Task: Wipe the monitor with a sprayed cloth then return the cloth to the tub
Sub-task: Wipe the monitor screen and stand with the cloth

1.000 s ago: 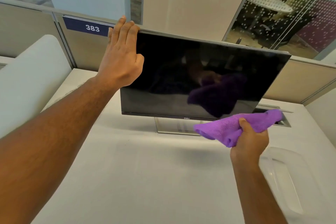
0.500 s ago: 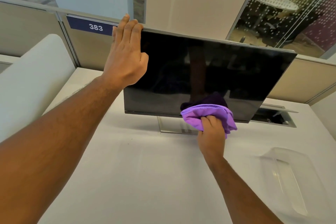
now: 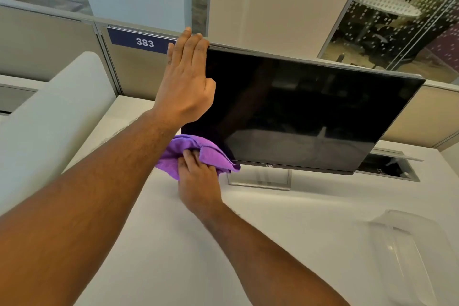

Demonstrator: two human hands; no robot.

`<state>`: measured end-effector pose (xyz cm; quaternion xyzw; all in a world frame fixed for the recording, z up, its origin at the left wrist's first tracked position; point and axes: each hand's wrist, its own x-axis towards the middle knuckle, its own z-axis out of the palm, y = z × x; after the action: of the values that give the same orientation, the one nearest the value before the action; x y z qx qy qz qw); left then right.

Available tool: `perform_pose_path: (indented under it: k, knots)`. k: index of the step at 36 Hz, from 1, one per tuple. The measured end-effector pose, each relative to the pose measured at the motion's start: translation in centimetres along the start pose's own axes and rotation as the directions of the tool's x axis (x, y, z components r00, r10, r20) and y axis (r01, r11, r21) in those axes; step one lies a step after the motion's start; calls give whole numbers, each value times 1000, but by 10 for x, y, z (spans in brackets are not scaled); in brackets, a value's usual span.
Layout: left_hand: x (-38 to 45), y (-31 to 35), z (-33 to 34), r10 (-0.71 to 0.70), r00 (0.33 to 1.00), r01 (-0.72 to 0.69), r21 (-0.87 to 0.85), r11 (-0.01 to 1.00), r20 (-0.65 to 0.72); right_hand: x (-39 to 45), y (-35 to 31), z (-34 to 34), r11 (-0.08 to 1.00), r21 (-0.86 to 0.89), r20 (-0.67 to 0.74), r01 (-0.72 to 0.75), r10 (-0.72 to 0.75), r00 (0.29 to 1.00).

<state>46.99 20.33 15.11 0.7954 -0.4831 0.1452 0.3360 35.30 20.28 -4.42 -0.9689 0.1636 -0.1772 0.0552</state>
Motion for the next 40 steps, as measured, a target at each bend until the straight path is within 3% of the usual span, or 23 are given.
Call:
perform_pose_path:
  k: [3, 6, 8, 10, 12, 15, 18, 22, 25, 28, 31, 33, 35, 37, 40]
  knots:
    - [1, -1, 2, 1, 1000, -1, -6, 1000, -4, 1, 8, 15, 987, -33, -40, 159, -160, 986]
    - [1, -2, 3, 8, 1000, -8, -5, 1000, -3, 12, 34, 21, 919, -235, -40, 318, -336, 941]
    - [2, -3, 3, 16, 1000, -17, -11, 1000, -3, 19, 52, 21, 862, -341, -33, 376, -410, 911]
    - [3, -4, 2, 19, 1000, -19, -20, 1000, -1, 27, 64, 16, 847, -335, -44, 413, -452, 891]
    - [4, -4, 3, 19, 1000, -18, -25, 1000, 1, 34, 73, 1, 886, -279, -109, 370, -412, 905]
    - [4, -4, 2, 24, 1000, -24, -37, 999, -2, 37, 86, -25, 953, -240, -264, 186, -248, 932]
    - [4, -5, 2, 30, 1000, -30, -35, 999, -2, 35, 105, -48, 982, -189, -429, 32, -111, 896]
    - [3, -7, 2, 38, 999, -38, -29, 999, -3, 32, 141, -79, 979, -88, -646, -183, 84, 759]
    - [3, -7, 3, 34, 999, -34, -34, 999, -4, 26, 175, -104, 908, 45, -750, -417, 306, 586]
    - [2, -7, 4, 30, 1000, -30, -36, 999, -8, 18, 205, -129, 789, 355, -755, -501, 558, 344]
    - [3, -6, 4, 29, 1000, -30, -44, 999, -12, 16, 216, -143, 691, 522, -696, -500, 684, 219]
    - [3, -5, 3, 25, 1000, -26, -52, 998, -14, 25, 208, -145, 680, 560, -678, -472, 704, 211]
    - [3, -5, 4, 28, 1000, -29, -61, 998, -14, 39, 191, -144, 712, 545, -686, -443, 682, 252]
    - [3, -5, 4, 32, 999, -32, -60, 998, -13, 53, 168, -136, 783, 444, -722, -436, 601, 342]
    - [4, -7, 5, 25, 1000, -26, -48, 998, -19, 71, 130, -116, 893, 236, -722, -383, 425, 546]
